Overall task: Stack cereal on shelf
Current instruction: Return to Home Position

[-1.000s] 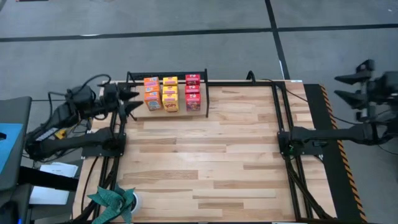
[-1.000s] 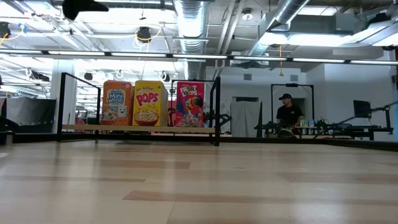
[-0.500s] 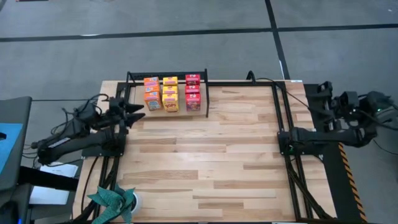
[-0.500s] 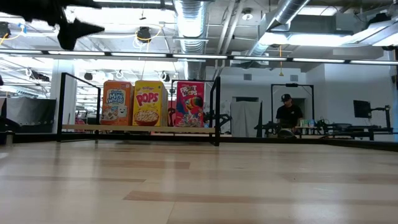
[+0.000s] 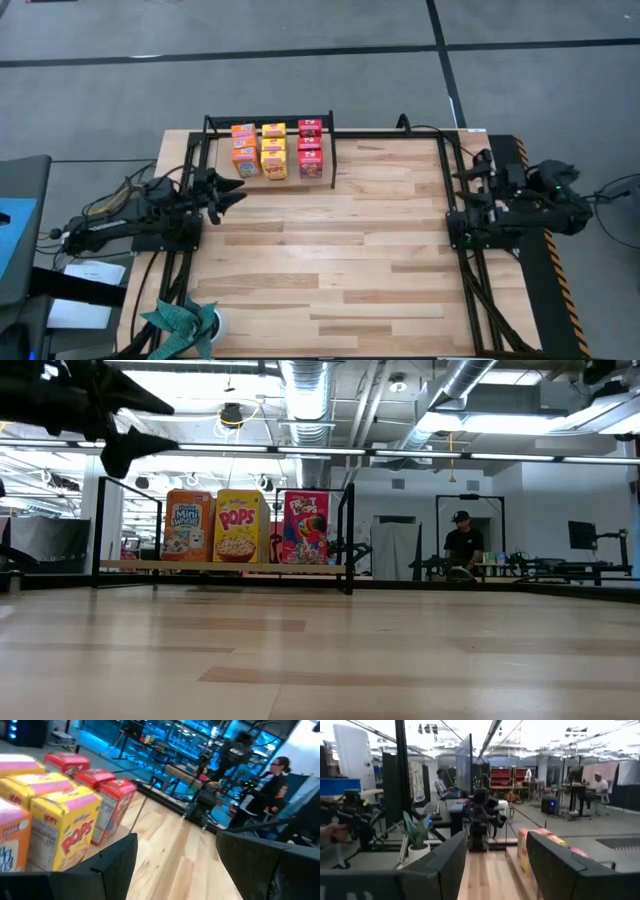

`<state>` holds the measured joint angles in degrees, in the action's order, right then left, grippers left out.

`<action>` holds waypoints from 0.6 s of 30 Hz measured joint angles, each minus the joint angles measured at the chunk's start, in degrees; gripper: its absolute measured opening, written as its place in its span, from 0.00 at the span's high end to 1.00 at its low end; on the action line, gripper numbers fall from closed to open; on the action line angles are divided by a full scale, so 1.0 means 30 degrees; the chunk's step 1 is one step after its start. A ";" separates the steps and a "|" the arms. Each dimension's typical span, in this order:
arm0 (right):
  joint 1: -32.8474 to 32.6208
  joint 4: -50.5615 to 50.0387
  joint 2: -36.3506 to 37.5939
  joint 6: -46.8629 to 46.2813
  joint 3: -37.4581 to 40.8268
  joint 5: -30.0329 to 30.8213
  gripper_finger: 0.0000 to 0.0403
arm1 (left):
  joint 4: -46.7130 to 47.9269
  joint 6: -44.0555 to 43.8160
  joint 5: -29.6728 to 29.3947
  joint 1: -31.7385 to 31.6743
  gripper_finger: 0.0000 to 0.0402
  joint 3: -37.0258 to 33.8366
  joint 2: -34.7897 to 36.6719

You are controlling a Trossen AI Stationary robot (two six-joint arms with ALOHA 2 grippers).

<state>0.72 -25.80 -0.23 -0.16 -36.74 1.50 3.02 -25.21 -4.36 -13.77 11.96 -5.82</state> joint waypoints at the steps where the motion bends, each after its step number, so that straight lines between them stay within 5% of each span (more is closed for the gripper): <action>1: 0.0010 0.0514 -0.0014 -0.0127 0.0374 0.0021 0.42 | -0.0285 -0.0023 -0.0403 0.0228 0.35 -0.0320 -0.0002; 18: 0.0040 0.3538 0.0008 -0.0573 0.4714 0.0031 0.42 | -0.3371 -0.0800 -0.3386 0.3352 0.35 -0.3721 -0.0009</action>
<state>0.84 -15.19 -0.21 -1.88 -22.60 1.59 -7.09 -27.61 -14.51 -3.71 0.80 -5.85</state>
